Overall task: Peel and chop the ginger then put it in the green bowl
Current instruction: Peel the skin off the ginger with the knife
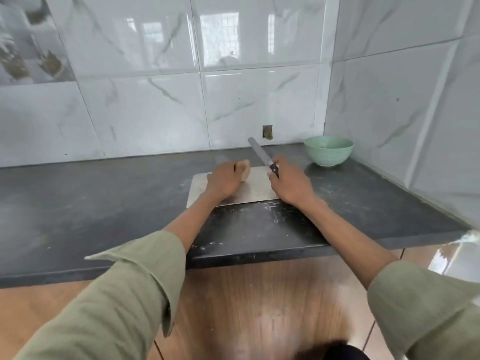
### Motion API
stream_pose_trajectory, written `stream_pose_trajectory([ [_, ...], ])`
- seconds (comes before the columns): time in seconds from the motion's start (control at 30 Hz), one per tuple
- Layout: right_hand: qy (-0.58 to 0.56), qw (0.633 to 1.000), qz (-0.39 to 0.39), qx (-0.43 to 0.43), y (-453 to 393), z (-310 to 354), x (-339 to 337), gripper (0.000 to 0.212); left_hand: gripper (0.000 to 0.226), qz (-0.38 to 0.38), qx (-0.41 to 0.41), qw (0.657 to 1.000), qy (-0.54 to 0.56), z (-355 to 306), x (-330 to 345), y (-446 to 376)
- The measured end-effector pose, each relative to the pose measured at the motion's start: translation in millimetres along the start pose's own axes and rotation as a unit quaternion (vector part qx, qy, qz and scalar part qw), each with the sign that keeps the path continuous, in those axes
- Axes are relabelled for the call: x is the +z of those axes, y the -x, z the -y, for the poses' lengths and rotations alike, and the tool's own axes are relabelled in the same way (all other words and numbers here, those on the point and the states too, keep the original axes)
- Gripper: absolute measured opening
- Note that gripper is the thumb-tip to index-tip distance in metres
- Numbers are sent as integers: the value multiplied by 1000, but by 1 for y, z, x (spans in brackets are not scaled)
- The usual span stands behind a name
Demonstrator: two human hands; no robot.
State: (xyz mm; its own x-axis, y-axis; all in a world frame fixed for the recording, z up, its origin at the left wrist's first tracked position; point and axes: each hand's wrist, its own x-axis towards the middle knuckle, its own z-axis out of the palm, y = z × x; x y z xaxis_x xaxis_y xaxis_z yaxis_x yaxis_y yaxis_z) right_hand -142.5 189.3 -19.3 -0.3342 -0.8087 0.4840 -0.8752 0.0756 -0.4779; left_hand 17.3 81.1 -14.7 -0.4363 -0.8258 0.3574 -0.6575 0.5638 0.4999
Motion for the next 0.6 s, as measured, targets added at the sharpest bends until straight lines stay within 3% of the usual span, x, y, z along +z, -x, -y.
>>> stream_pose_trajectory([
  [0.07,6,1000,19,0,-3,-1,7,33,48,-21,-25,999,40,0,6,-9],
  [0.2,-1,999,41,5,-9,-2,19,32,24,-60,11,994,88,14,20,-16],
  [0.43,91,995,-12,-29,-20,13,24,24,19,-99,-6,976,191,22,18,-23],
  [0.6,81,995,-52,-20,-16,17,27,21,21,-81,-8,976,202,22,14,-24],
])
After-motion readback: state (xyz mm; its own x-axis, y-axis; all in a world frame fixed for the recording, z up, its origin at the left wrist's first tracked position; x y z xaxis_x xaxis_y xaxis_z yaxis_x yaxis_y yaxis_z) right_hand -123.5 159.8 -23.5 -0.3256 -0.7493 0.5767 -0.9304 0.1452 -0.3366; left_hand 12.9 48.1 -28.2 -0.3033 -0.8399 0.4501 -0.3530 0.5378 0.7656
